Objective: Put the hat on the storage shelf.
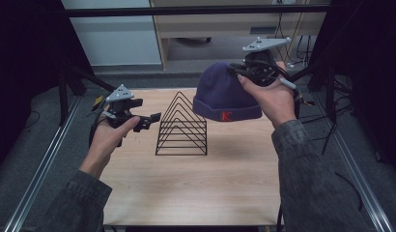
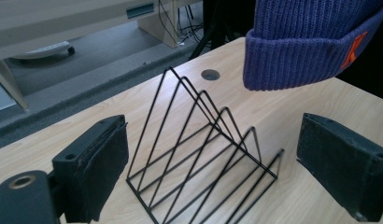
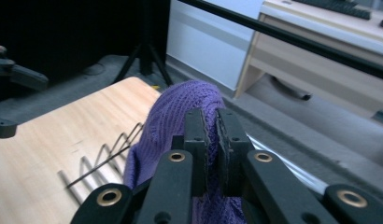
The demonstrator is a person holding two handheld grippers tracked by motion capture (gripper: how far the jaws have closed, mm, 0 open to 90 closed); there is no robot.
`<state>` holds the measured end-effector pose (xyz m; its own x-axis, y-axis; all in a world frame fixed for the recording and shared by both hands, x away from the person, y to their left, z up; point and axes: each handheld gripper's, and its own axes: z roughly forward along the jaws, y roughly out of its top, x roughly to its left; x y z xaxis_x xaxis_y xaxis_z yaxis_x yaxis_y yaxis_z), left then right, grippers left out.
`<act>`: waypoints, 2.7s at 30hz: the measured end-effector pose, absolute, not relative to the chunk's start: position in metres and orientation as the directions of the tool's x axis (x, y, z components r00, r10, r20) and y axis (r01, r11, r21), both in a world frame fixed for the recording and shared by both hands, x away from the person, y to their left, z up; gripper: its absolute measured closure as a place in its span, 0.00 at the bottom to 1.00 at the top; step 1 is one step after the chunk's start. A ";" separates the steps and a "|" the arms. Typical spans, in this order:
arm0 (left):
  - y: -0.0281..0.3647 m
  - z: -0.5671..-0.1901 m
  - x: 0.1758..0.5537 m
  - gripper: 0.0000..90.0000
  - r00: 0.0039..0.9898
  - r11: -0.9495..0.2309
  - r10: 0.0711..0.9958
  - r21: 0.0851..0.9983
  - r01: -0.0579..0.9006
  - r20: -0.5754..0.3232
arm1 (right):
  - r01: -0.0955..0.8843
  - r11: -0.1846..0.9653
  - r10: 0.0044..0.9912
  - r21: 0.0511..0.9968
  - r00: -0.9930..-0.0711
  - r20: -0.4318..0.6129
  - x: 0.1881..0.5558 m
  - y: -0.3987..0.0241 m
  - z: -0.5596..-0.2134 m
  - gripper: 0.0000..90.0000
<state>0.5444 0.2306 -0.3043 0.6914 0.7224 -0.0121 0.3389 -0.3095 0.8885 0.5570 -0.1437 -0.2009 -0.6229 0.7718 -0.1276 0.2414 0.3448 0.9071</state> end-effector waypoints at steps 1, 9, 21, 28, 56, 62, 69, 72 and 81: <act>0.231 -0.303 0.546 0.10 0.693 -0.312 0.721 0.889 0.335 -0.008 | 0.239 0.336 0.772 0.911 -0.624 -0.121 0.560 -0.140 -0.199 0.94; 0.236 -0.303 0.546 0.09 0.686 -0.307 0.728 0.885 0.351 -0.020 | 0.206 0.301 0.766 0.931 -0.634 -0.107 0.575 -0.115 -0.187 0.94; 0.246 -0.308 0.541 0.09 0.678 -0.304 0.735 0.884 0.355 -0.020 | 0.181 0.280 0.740 0.943 -0.666 -0.092 0.579 -0.074 -0.182 0.94; 0.247 -0.307 0.547 0.09 0.689 -0.289 0.724 0.888 0.358 -0.042 | 0.171 0.295 0.709 0.940 -0.699 -0.095 0.577 -0.056 -0.181 0.93; 0.231 -0.313 0.557 0.73 0.707 -0.356 0.707 0.872 0.335 0.016 | 0.163 0.306 0.657 0.938 -0.749 -0.084 0.567 -0.033 -0.189 0.93; 0.231 -0.305 0.548 0.75 0.713 -0.358 0.701 0.873 0.330 0.018 | 0.198 0.307 0.691 0.931 -0.719 -0.074 0.572 -0.046 -0.194 0.93; 0.230 -0.301 0.549 0.75 0.712 -0.379 0.701 0.864 0.331 0.035 | 0.224 0.318 0.706 0.921 -0.704 -0.072 0.578 -0.049 -0.201 0.92; 0.232 -0.307 0.552 0.74 0.701 -0.383 0.712 0.855 0.350 0.032 | 0.240 0.325 0.706 0.915 -0.705 -0.066 0.580 -0.048 -0.206 0.92; 0.235 -0.320 0.554 0.74 0.697 -0.386 0.717 0.844 0.372 0.020 | 0.257 0.350 0.697 0.901 -0.714 -0.067 0.582 -0.042 -0.220 0.92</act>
